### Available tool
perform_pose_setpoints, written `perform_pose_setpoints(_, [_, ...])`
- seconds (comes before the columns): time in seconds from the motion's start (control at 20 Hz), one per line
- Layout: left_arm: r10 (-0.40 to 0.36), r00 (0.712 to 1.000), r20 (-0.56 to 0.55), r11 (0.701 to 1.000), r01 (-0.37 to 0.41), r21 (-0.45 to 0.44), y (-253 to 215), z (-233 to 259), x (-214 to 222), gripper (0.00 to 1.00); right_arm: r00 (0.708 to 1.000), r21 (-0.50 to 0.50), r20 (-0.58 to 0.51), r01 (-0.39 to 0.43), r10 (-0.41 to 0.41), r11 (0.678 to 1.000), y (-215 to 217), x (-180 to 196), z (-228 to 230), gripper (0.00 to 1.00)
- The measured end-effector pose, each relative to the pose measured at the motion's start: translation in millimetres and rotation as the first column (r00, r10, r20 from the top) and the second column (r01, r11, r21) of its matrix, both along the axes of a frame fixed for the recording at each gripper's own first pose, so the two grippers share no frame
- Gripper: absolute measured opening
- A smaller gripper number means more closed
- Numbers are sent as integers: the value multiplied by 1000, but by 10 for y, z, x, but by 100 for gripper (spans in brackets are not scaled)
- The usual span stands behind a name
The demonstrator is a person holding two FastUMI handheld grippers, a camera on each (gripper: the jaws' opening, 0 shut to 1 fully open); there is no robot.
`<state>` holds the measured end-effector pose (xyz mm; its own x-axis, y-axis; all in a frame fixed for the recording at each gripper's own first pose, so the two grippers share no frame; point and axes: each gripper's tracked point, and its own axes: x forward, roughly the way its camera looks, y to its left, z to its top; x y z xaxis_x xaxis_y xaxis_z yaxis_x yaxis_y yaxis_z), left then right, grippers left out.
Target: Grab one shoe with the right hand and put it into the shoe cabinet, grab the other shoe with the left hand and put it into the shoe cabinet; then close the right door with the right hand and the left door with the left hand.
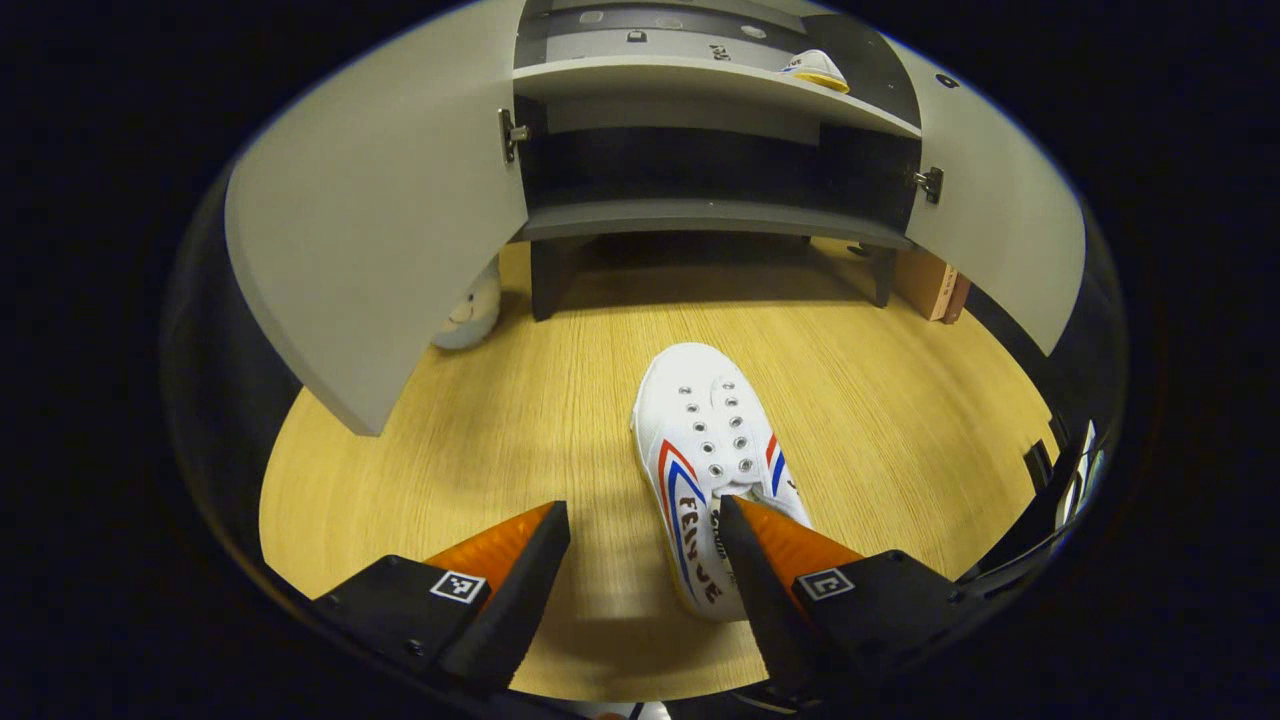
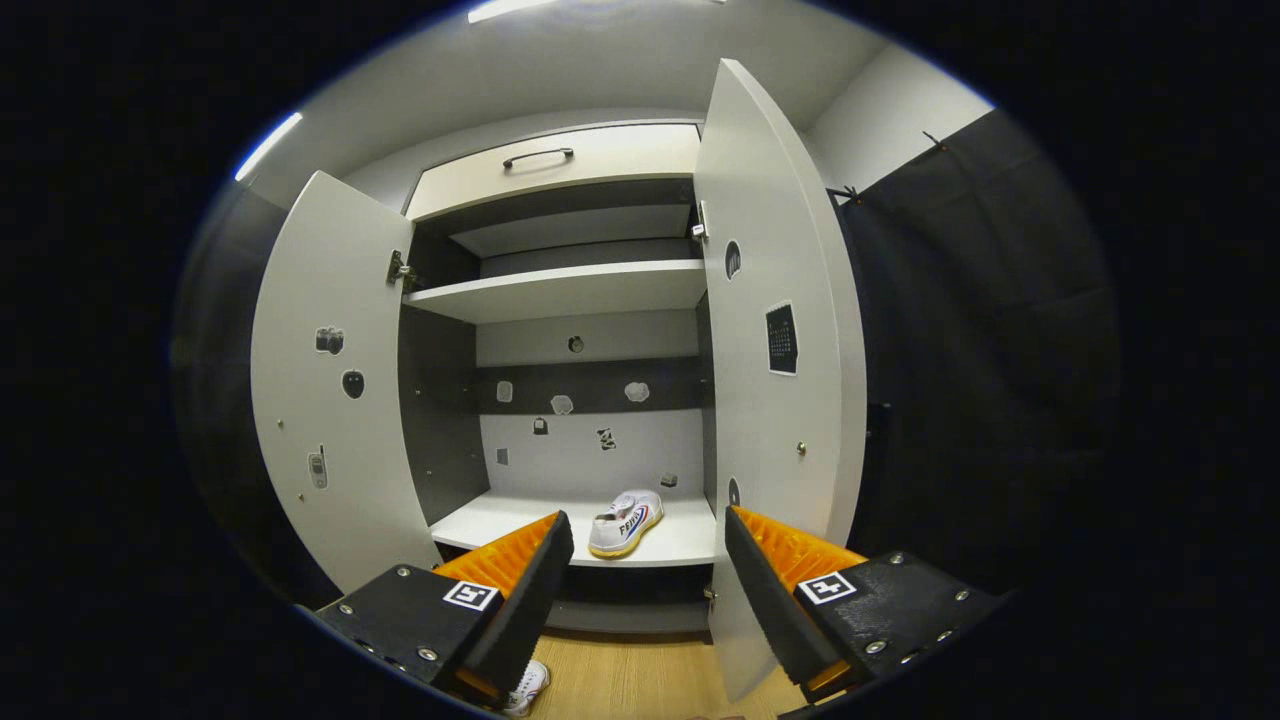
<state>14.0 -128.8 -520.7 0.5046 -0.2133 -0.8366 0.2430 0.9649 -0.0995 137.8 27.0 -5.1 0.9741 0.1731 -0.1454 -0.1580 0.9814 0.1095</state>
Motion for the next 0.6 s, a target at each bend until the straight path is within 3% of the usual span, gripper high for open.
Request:
perform_pose_setpoints(0.3, [-25,997,-71,1000,25,-2,-63,-184,-19,97,1000,-20,-3,13,-13,1000,-46,-19,-52,93])
perform_pose_setpoints(0.35, [-22,995,-94,1000,21,-8,-88,-216,-34,92,1000,-20,-2,14,-15,1000,-52,-19,-48,93])
perform_pose_setpoints(0.5, [-28,992,-126,999,23,-41,-194,-274,-50,90,1000,-20,-5,16,-17,1000,-56,-30,-72,93])
perform_pose_setpoints(0.55, [-36,991,-125,997,27,-67,-264,-266,-51,77,1000,-20,-8,18,-18,1000,-68,-31,-80,93])
perform_pose_setpoints(0.6, [-27,991,-132,998,20,-57,-277,-274,-42,70,1000,-21,-10,19,-20,1000,-72,-29,-89,93])
